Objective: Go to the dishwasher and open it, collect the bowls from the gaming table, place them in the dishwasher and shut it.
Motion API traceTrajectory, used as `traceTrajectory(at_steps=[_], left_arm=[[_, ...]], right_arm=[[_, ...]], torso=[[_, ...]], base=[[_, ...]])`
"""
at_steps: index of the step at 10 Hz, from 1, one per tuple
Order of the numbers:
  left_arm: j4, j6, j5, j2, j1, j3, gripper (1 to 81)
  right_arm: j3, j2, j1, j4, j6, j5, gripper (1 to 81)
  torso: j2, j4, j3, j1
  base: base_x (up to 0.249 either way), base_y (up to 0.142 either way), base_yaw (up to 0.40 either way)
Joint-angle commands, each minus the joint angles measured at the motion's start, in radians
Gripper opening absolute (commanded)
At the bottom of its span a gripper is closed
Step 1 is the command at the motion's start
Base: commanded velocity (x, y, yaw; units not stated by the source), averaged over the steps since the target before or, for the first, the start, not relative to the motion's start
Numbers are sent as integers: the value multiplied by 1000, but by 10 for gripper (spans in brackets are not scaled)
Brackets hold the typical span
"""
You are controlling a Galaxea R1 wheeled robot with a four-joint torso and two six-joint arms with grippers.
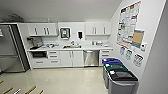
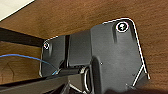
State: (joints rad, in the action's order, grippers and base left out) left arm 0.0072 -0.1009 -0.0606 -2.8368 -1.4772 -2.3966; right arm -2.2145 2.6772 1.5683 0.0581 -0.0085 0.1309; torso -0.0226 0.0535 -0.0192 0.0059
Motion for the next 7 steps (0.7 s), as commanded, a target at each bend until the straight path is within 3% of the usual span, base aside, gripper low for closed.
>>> traceTrajectory(at_steps=[1, 7], left_arm=[[4, 0, 42, 9, 57, 8, 811], [8, -2, 44, 2, 57, 7, 811]], right_arm=[[12, -18, -50, -14, -5, -39, 811], [10, -21, -50, -14, -5, -36, 811]], torso=[[0, 0, 0, 0], [0, 0, 0, 0]], base=[[228, 0, 0], [228, 0, 0]])
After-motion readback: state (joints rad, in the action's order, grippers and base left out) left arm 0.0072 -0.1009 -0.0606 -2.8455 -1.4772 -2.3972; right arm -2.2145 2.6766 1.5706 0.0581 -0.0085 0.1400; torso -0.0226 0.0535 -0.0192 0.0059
